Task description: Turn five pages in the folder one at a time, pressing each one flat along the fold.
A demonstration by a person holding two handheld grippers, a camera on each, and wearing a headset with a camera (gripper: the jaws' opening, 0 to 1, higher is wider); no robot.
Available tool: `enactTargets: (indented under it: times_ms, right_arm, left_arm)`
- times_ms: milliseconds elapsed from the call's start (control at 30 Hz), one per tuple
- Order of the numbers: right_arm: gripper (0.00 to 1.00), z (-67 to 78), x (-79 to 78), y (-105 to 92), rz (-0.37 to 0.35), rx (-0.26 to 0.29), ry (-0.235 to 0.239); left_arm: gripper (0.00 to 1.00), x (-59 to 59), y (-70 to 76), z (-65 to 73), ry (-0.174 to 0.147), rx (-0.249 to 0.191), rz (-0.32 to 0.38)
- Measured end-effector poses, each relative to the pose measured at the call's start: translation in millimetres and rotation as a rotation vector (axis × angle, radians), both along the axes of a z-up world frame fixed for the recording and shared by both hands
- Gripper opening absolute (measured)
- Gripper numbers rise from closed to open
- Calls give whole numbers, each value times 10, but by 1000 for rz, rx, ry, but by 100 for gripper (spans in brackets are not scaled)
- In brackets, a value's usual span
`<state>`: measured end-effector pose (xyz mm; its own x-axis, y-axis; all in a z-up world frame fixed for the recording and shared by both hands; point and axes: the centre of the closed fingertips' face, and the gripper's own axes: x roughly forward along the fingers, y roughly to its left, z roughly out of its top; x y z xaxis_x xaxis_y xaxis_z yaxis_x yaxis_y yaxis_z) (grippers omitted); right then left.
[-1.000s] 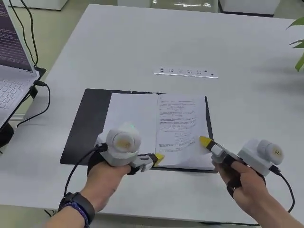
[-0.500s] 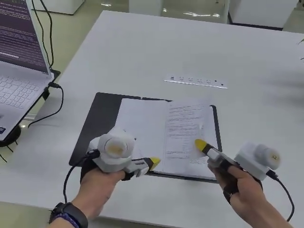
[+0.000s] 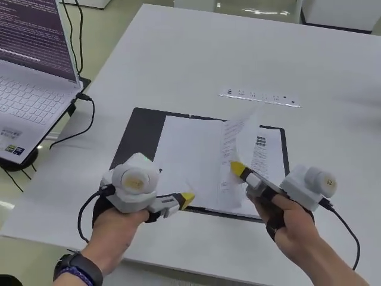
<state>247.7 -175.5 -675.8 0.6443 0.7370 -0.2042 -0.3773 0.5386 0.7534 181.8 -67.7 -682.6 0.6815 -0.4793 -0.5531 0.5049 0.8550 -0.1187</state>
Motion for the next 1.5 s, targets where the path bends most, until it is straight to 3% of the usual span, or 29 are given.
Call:
enactTargets:
  times_ms: [167,633,1500]
  right_arm:
    - [0,1,-14,213,39,10,4]
    - [0,-25,-95,750,148,32,20]
    - [0,-358,-134,1377,228,51,116]
  left_arm:
    - [59,0,133,5,0,-5,36]
    - [60,-2,315,17,-5,-12,76]
    - [59,-37,649,-7,4,-34,147]
